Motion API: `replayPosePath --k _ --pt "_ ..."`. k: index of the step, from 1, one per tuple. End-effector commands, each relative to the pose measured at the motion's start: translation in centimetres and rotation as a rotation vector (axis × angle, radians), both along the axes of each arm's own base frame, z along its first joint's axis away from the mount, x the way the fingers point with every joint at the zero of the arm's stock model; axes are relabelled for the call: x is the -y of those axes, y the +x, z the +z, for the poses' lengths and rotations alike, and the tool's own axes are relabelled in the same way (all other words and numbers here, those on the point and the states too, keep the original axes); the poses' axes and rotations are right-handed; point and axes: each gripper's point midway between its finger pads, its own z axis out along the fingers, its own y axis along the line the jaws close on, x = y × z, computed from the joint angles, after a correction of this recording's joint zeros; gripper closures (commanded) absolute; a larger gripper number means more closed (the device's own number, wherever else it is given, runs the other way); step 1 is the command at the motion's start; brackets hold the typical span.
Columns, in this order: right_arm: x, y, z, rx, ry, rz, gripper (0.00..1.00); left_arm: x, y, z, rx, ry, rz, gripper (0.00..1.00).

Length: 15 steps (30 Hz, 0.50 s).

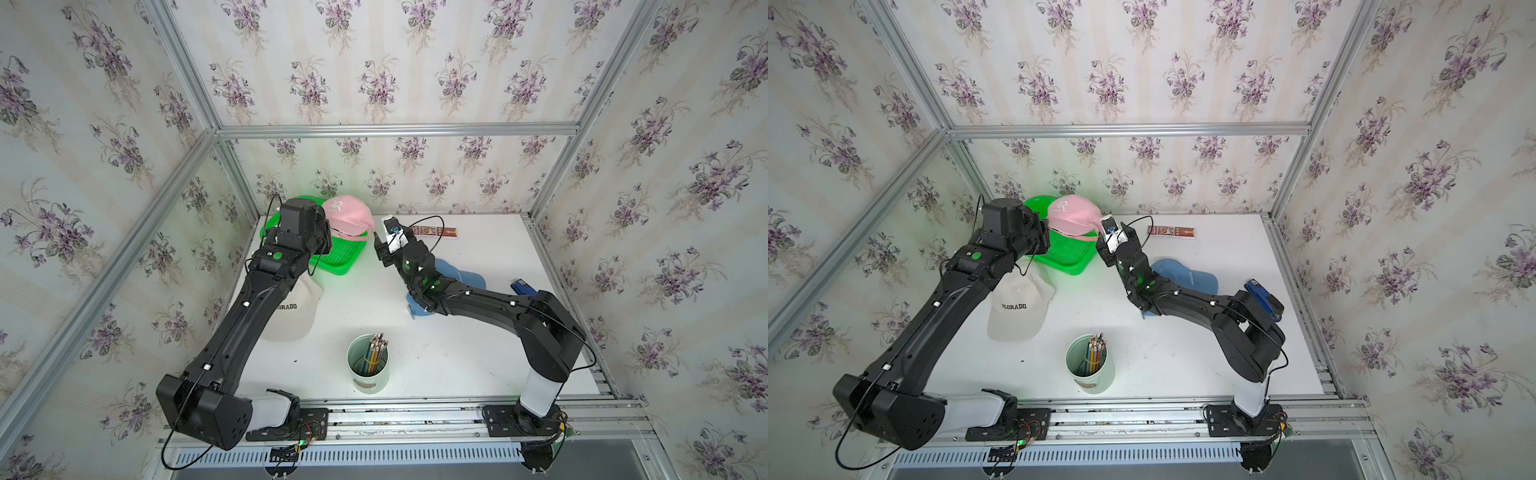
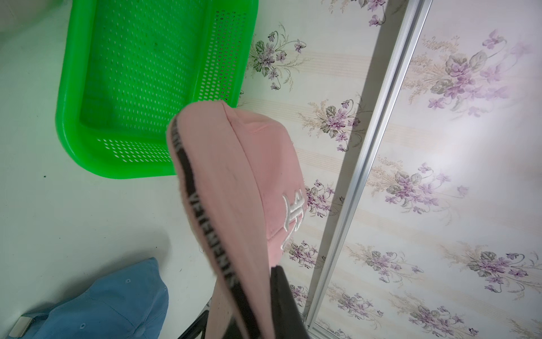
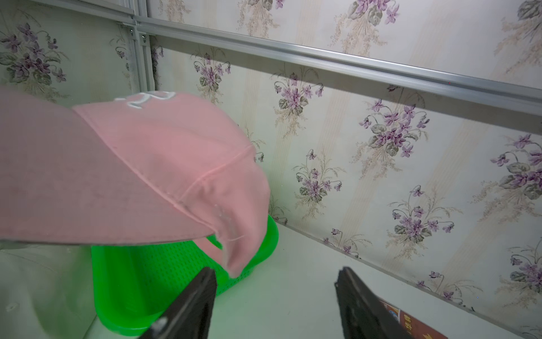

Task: Turn the baseball cap inside out
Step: Turn over the baseball cap.

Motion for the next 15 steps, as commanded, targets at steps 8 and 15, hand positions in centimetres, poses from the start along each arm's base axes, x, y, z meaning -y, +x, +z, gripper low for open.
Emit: replayPosePath --k 8,15 --pt "-2.0 0.4 -0.1 0.003 -0.006 0.089 0.18 1.1 0.6 3.5 0.105 -0.032 -0.043 1.00" --pt "-2.3 2.7 0.3 0.002 -0.004 0.008 0.18 1.6 0.5 3.1 0.094 -0.029 -0.063 1.00"
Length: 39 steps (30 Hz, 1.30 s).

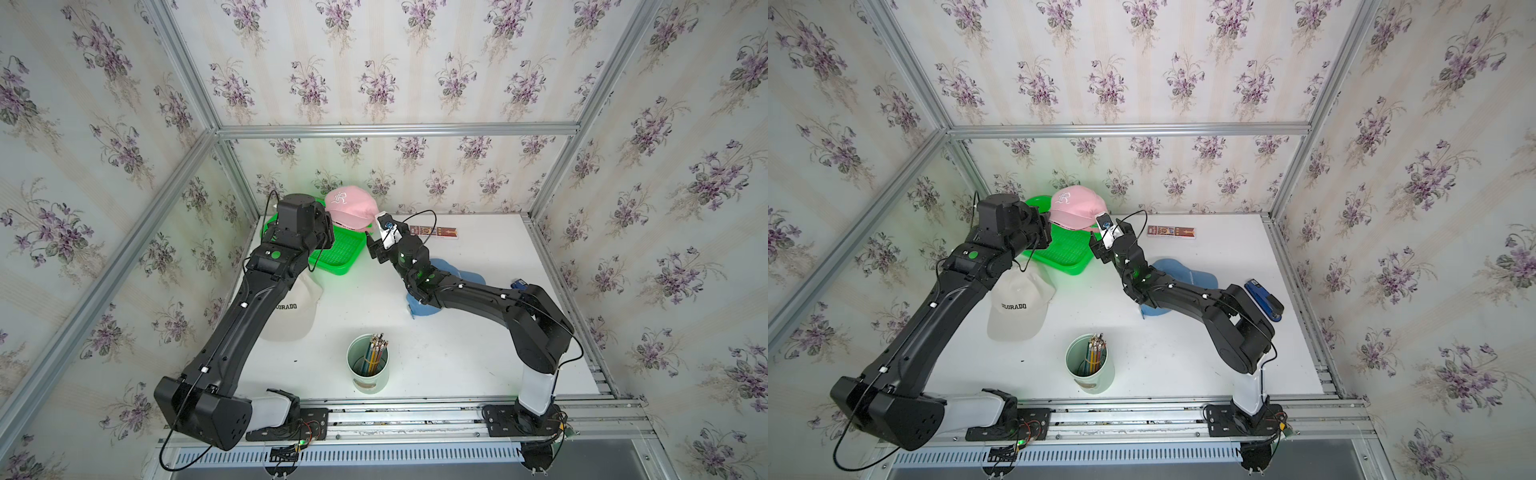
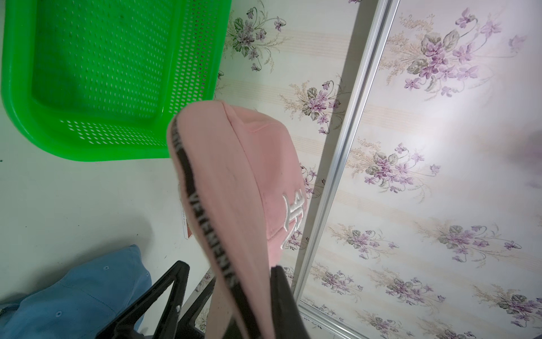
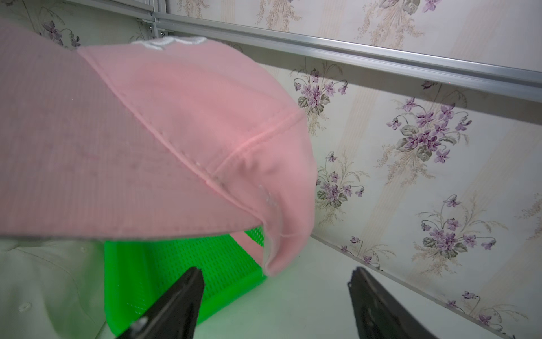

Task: Turn the baseball cap inside out
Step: Turn over the baseball cap.

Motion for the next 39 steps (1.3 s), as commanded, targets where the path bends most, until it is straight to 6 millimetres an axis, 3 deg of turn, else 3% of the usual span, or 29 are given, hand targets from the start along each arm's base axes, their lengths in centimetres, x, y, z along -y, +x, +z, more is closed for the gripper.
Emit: replayPosePath --k 1,7,14,16,21,25,26,28,30,31,34,37,39 --pt "0.4 1.6 0.2 -0.005 0.001 -0.074 0.18 0.2 0.2 0.9 0.039 -0.001 -0.016 1.00" --pt "0.5 4.4 0.5 -0.026 0.000 -0.123 0.21 0.3 0.0 1.3 0.049 -0.006 -0.021 1.00" --pt "1.4 4.7 0.8 -0.014 0.021 -0.170 0.67 0.3 0.4 0.8 0.055 -0.035 -0.004 1.00" --pt "1.8 4.3 0.8 -0.018 0.038 -0.172 0.70 0.3 0.5 0.9 0.058 -0.031 -0.001 1.00" --pt "3.6 3.0 0.3 -0.038 0.087 -0.201 0.71 0.4 1.2 1.2 0.070 -0.010 0.000 1.00" --pt "4.7 2.0 -0.2 -0.055 0.099 -0.201 0.70 2.0 2.5 0.9 0.075 -0.006 -0.074 1.00" --pt "4.6 1.7 -0.5 -0.065 0.092 -0.187 0.68 2.7 2.9 1.1 0.101 -0.010 -0.112 1.00" --pt "5.2 1.0 -0.6 -0.071 0.085 -0.183 0.63 4.2 4.3 -0.5 0.085 -0.027 -0.173 1.00" --pt "6.0 0.0 -0.6 -0.082 0.067 -0.172 0.47 4.8 4.7 -0.7 0.099 -0.012 -0.212 1.00" --pt "6.6 -0.7 -0.6 -0.091 0.056 -0.166 0.41 5.0 4.6 -0.8 0.103 0.003 -0.225 1.00" --pt "9.1 -1.9 -0.4 -0.108 0.047 -0.181 0.34 5.8 5.3 0.3 0.169 0.080 -0.320 1.00" --pt "12.4 -1.6 0.1 -0.152 0.067 -0.231 0.33 8.0 5.4 0.4 0.199 0.109 -0.467 1.00" --pt "14.3 -1.5 0.8 -0.160 0.083 -0.256 0.33 9.2 4.9 -0.5 0.197 0.114 -0.531 1.00"
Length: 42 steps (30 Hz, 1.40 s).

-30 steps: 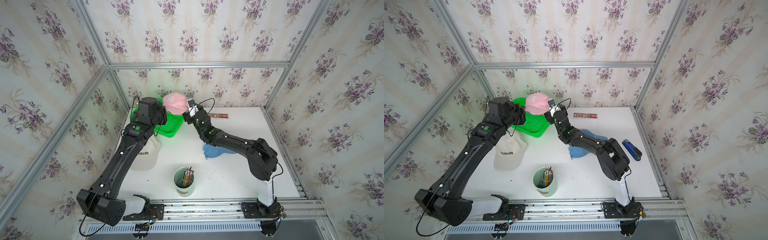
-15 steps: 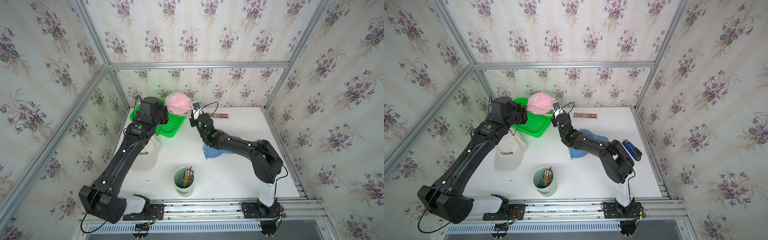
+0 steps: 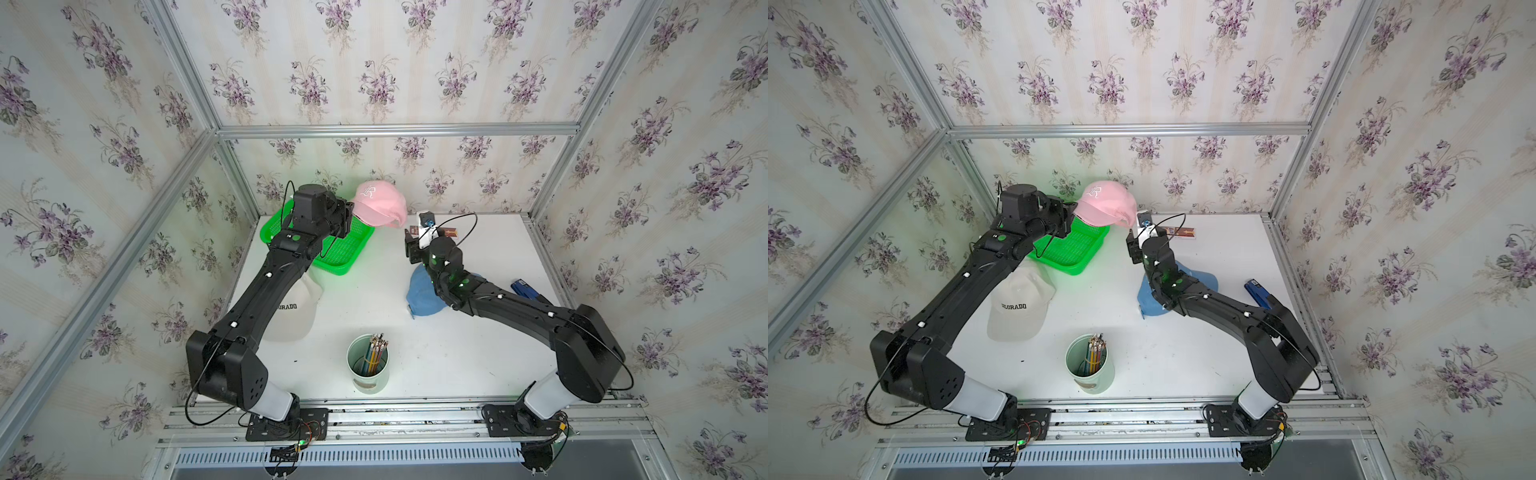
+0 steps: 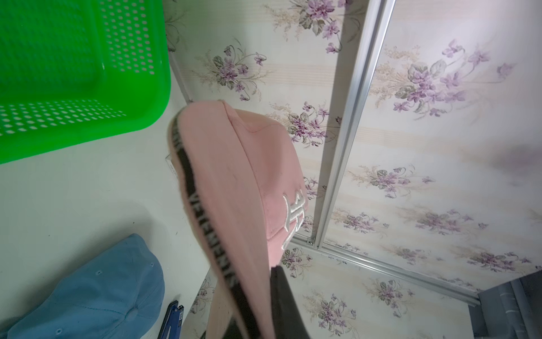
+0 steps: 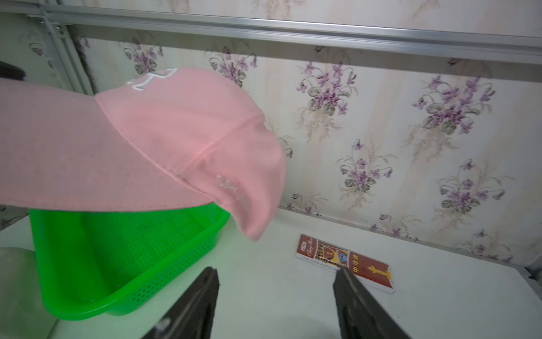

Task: Turn the baseball cap inside out
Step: Turn over the baseball cap, then place the baseball cap at the center of the board.

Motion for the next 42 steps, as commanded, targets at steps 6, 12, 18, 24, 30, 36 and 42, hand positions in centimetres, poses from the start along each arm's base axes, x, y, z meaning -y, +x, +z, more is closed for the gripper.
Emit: replayPosePath --k 6,12,18,24,30,36,42 --pt "4.5 -0.4 1.9 -0.045 0.046 -0.035 0.31 4.6 -0.9 -2.8 0.120 0.016 -0.270 1.00" --pt "4.4 -0.5 2.3 -0.060 0.043 -0.026 0.31 4.1 -1.6 -6.0 0.129 -0.006 -0.255 1.00" --pt "3.7 -0.6 1.8 -0.083 0.038 0.010 0.31 5.0 -1.7 -8.3 0.158 -0.045 -0.280 1.00" --pt "3.0 -0.7 1.4 -0.095 0.042 0.050 0.31 3.9 -2.4 -10.6 0.150 -0.020 -0.229 1.00" --pt "2.3 -0.7 1.4 -0.106 0.055 0.079 0.31 3.4 -3.0 -13.7 0.138 -0.038 -0.205 1.00" --pt "2.0 -0.7 1.1 -0.114 0.058 0.094 0.30 3.3 -3.5 -16.4 0.119 -0.067 -0.193 1.00" --pt "1.4 -0.5 0.6 -0.126 0.063 0.113 0.30 2.2 -4.6 -17.1 0.126 -0.032 -0.183 0.93"
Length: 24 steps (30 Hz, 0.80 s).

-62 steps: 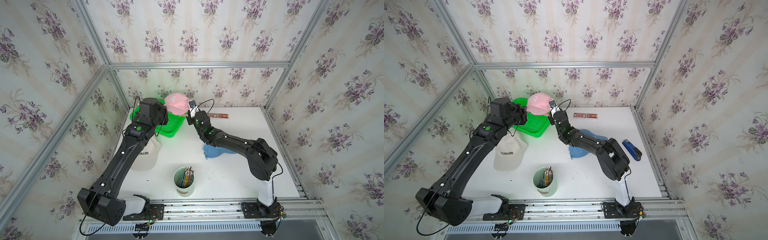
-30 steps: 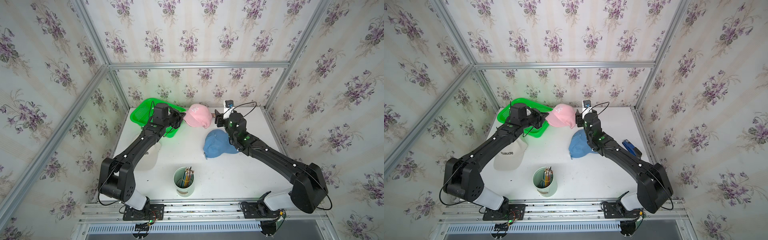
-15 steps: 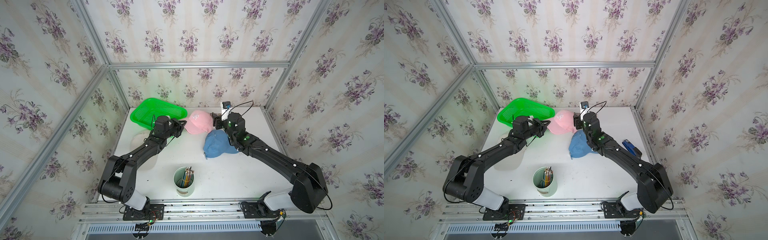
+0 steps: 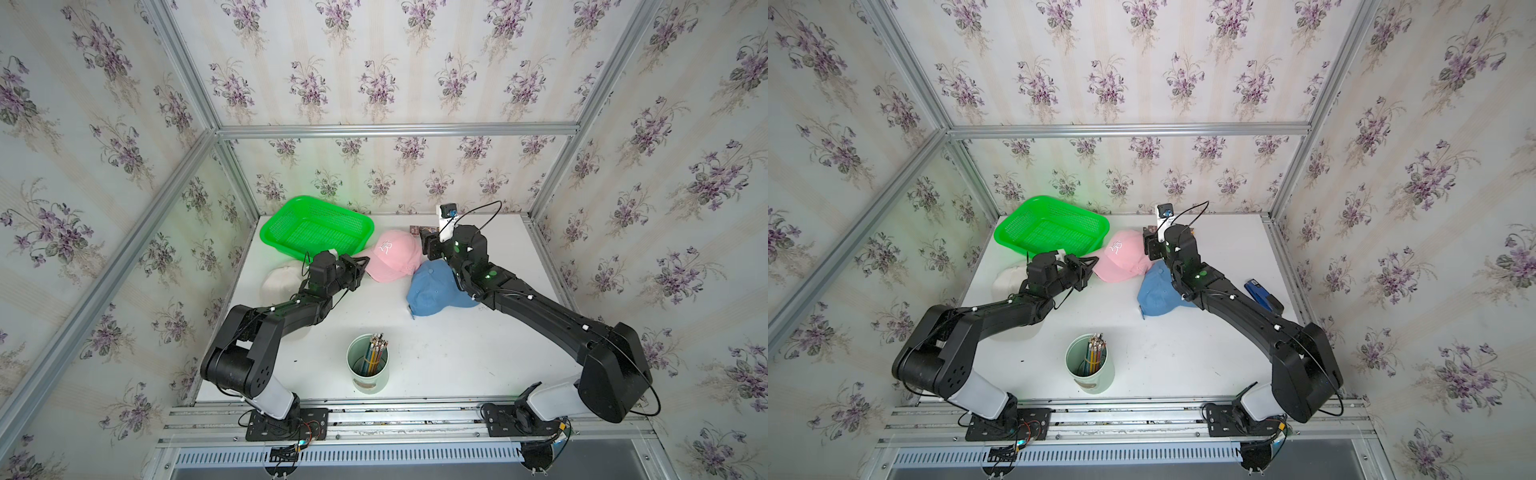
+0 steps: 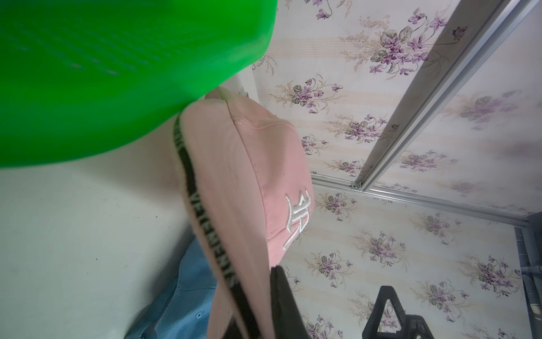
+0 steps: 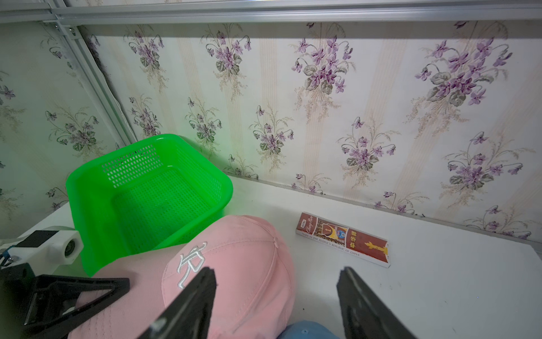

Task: Turn the baseball cap inside out
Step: Place the baseball cap at the center of the board.

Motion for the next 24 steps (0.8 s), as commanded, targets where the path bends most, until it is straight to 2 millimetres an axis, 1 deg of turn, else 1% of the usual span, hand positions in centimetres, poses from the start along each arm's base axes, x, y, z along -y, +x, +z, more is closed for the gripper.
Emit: replayPosePath --k 1,2,3,6,8,11,14,15,16,18,19,20,21,22,23,24 --pt "-0.7 0.3 0.1 -0.002 0.024 0.018 0.30 -0.3 -0.1 1.2 0.071 0.004 0.001 0.90" --pt "-1.0 0.4 -0.1 -0.008 0.027 0.027 0.30 -0.3 -0.4 0.7 0.060 0.004 -0.002 0.85" --pt "-1.3 0.5 -0.2 -0.013 0.030 0.036 0.30 -0.6 -0.8 0.0 0.047 0.004 0.006 0.83" --pt "-2.1 0.6 -0.7 -0.029 0.041 0.066 0.30 -1.8 -2.0 -2.5 0.011 0.002 0.045 0.82" --pt "-2.4 0.5 -0.9 -0.036 0.041 0.077 0.30 -2.1 -2.5 -3.6 0.012 -0.015 0.055 0.80" --pt "-2.7 0.4 -0.9 -0.035 0.041 0.090 0.30 -2.3 -2.7 -4.5 0.017 -0.021 0.059 0.76" --pt "-2.9 0.3 -0.9 -0.039 0.029 0.095 0.30 -2.5 -3.0 -4.7 0.017 0.006 0.059 0.73" --pt "-3.0 0.3 -0.9 -0.039 0.026 0.096 0.30 -2.4 -3.2 -4.6 0.018 0.024 0.048 0.70" --pt "-3.0 0.3 -0.8 -0.038 0.023 0.097 0.30 -2.4 -3.3 -4.5 0.013 0.047 0.038 0.65" --pt "-2.9 0.3 -0.8 -0.035 0.020 0.095 0.30 -2.4 -4.0 -4.5 -0.012 0.113 0.013 0.48" --pt "-2.9 0.3 -0.6 -0.032 0.021 0.094 0.30 -2.7 -4.5 -4.6 -0.028 0.146 0.011 0.46" --pt "-2.9 0.3 -0.6 -0.032 0.021 0.093 0.30 -2.9 -5.0 -4.4 -0.036 0.171 0.009 0.39" --pt "-2.8 0.3 -0.5 -0.029 0.022 0.091 0.30 -3.0 -5.6 -4.9 -0.058 0.190 0.002 0.37" --pt "-2.9 0.3 -0.5 -0.029 0.023 0.092 0.30 -3.7 -5.9 -4.0 -0.042 0.206 0.030 0.31" --pt "-2.9 0.3 -0.6 -0.032 0.023 0.095 0.30 -3.9 -6.4 -3.9 -0.050 0.223 0.032 0.28" --pt "-3.0 0.3 -0.6 -0.033 0.025 0.096 0.30 -4.1 -6.8 -3.8 -0.054 0.239 0.032 0.28"
